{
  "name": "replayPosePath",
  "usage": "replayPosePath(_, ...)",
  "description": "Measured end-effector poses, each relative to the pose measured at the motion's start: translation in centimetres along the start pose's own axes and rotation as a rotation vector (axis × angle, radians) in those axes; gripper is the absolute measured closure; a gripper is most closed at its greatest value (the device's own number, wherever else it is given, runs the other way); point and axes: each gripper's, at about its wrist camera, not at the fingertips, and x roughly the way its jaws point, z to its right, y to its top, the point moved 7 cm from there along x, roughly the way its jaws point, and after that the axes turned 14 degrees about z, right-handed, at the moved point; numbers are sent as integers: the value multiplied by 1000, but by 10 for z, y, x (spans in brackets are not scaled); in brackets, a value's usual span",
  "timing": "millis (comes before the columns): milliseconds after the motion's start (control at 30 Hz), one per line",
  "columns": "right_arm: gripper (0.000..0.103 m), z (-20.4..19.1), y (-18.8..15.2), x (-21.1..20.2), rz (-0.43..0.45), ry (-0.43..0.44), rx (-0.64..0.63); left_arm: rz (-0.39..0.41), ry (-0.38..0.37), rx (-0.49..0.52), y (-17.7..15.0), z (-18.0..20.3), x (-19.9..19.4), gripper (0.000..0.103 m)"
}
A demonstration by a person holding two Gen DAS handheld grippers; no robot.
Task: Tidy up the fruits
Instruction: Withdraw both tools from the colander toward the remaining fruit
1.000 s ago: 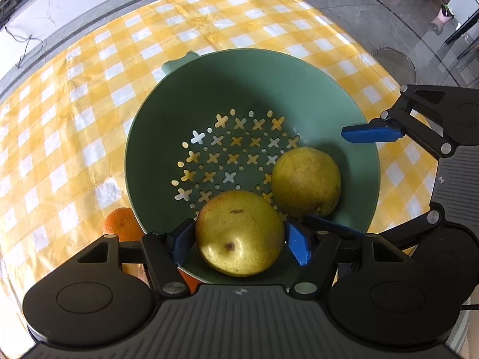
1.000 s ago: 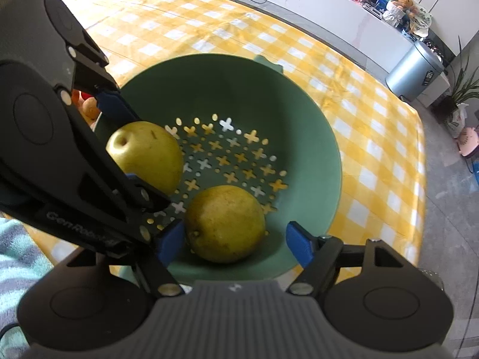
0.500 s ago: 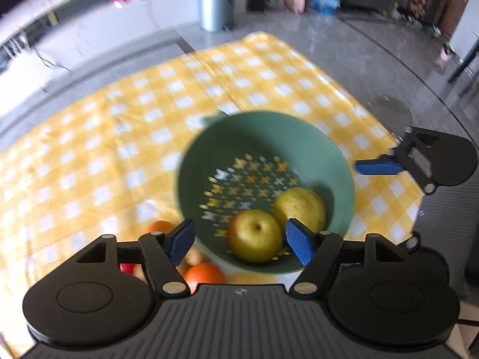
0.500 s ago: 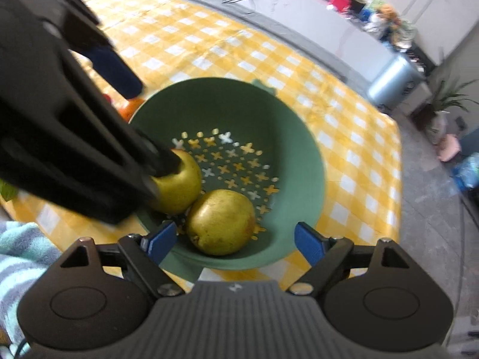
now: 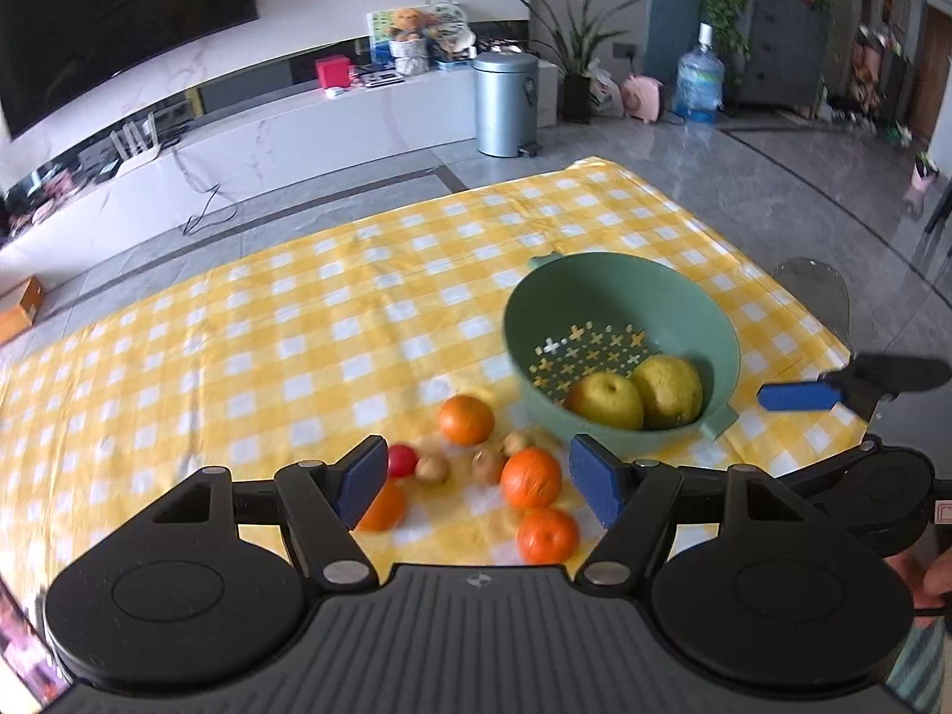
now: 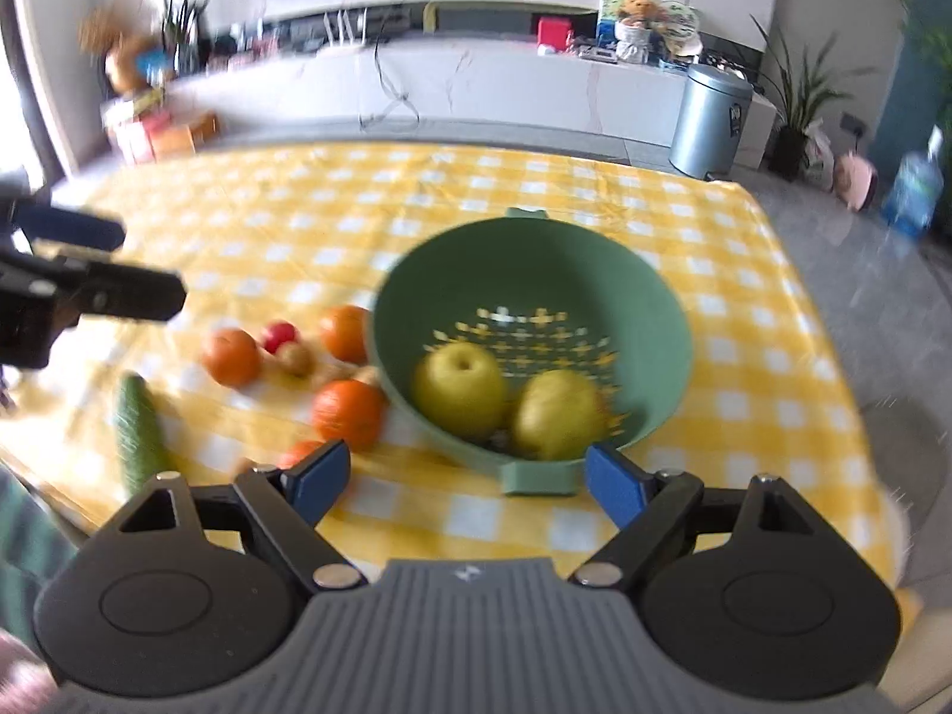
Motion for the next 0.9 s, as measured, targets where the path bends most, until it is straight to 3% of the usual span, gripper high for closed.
replayPosePath(167, 19, -27, -11, -6, 71, 39, 117, -15, 48, -74, -22, -27, -16, 21)
replayPosePath(433, 19, -54, -25, -5, 146, 39, 172, -69, 115, -225, -61, -67, -23, 22)
replayPosePath(767, 19, -73, -47, 9, 176, 20, 64, -118, 154, -350, -92, -89, -12, 26)
replayPosePath(900, 25, -76, -50, 17, 164, 13, 30, -178, 152, -381, -105, -88, 2, 27)
